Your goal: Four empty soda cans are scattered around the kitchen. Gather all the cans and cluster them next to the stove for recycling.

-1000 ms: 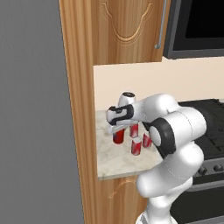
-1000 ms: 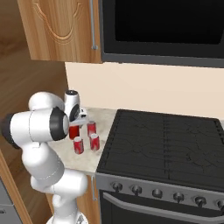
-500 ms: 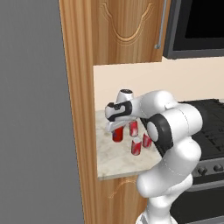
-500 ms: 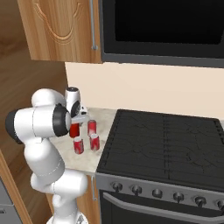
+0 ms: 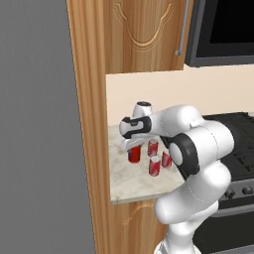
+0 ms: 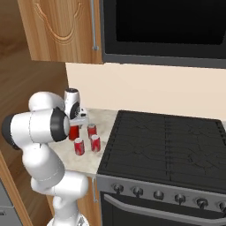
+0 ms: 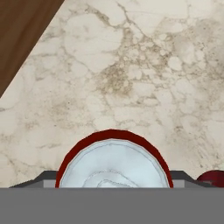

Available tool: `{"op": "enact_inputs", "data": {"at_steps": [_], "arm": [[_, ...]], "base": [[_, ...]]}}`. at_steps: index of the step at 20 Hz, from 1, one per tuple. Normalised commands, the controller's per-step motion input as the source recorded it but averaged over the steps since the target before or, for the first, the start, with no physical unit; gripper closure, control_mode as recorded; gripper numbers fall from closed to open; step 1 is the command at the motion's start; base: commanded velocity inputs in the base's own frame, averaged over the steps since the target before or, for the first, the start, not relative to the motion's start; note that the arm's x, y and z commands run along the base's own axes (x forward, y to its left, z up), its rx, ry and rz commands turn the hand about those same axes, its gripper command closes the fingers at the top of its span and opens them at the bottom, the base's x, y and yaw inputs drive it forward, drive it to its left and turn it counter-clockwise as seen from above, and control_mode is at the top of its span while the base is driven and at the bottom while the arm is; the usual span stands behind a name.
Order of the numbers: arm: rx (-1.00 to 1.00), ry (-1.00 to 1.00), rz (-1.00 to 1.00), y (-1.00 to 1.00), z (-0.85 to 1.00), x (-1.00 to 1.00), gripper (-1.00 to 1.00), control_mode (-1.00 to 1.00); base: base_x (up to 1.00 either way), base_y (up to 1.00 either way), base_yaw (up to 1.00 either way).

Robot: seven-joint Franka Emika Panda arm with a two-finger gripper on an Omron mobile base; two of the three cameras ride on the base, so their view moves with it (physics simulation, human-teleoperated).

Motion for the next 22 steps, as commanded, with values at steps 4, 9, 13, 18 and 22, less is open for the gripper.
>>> {"op": "enact_inputs", "data": {"at_steps": [4,9,13,18,22], "arm": [[0.00,0.00,0.00,0.00,0.00,-0.02,1.00,-1.00],[0.00,0.00,0.00,0.00,0.00,0.00,-1.00,-1.00],[0.00,0.00,0.00,0.00,0.04,0.00,-1.00,-1.00],[0.00,0.00,0.00,-0.04,0.26,-0.11,-1.00,-1.00],[0.00,0.00,0.00,-0.04,0.33,-0.18,-1.00,-1.00]], "base": [[0.00,0.00,0.00],[0.00,0.00,0.00],[0.00,0.00,0.00],[0.00,0.00,0.00],[0.00,0.00,0.00]]}}
